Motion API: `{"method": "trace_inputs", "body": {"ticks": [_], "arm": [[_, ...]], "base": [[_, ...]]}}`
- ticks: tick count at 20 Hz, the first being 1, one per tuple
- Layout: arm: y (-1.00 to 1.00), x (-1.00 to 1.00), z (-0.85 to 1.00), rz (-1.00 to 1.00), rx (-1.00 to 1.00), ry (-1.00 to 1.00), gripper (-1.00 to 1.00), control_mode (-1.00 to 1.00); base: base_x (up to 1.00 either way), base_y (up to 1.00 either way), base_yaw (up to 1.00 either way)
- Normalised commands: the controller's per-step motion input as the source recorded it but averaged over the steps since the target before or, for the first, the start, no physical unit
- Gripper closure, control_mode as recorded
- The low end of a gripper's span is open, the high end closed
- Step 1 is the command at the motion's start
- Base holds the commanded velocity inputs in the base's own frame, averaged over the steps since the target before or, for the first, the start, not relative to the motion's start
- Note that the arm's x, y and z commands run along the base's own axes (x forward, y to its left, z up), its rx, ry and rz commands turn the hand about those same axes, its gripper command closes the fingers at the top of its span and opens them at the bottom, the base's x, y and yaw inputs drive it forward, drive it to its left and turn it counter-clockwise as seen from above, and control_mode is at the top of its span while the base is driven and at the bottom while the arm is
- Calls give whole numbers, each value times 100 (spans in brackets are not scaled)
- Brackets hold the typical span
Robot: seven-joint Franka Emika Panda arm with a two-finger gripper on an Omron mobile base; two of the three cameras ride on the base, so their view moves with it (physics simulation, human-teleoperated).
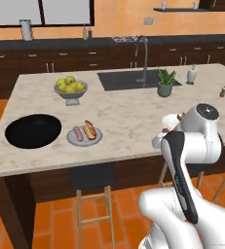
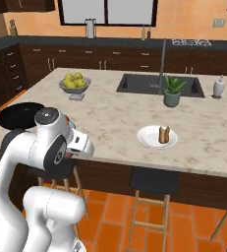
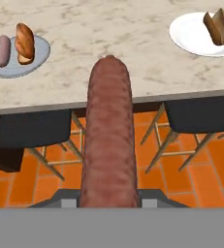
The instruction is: Place one bun and one sausage from the bowl on each plate.
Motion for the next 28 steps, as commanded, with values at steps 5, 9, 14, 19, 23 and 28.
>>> {"method": "trace_inputs", "body": {"ticks": [5, 9, 14, 19, 23, 28], "arm": [[0, 0, 0, 0, 0, 0, 100, 100], [0, 0, 0, 0, 0, 0, 100, 100], [0, 0, 0, 0, 0, 0, 100, 100], [0, 0, 0, 0, 0, 0, 100, 100], [-9, 32, -3, 0, 1, 0, 100, -100], [0, 98, -26, 5, 1, 3, 100, -100]], "base": [[27, -99, 0], [16, -66, 0], [52, -3, 0], [78, -5, 2], [32, -12, 0], [0, 0, 0]]}}
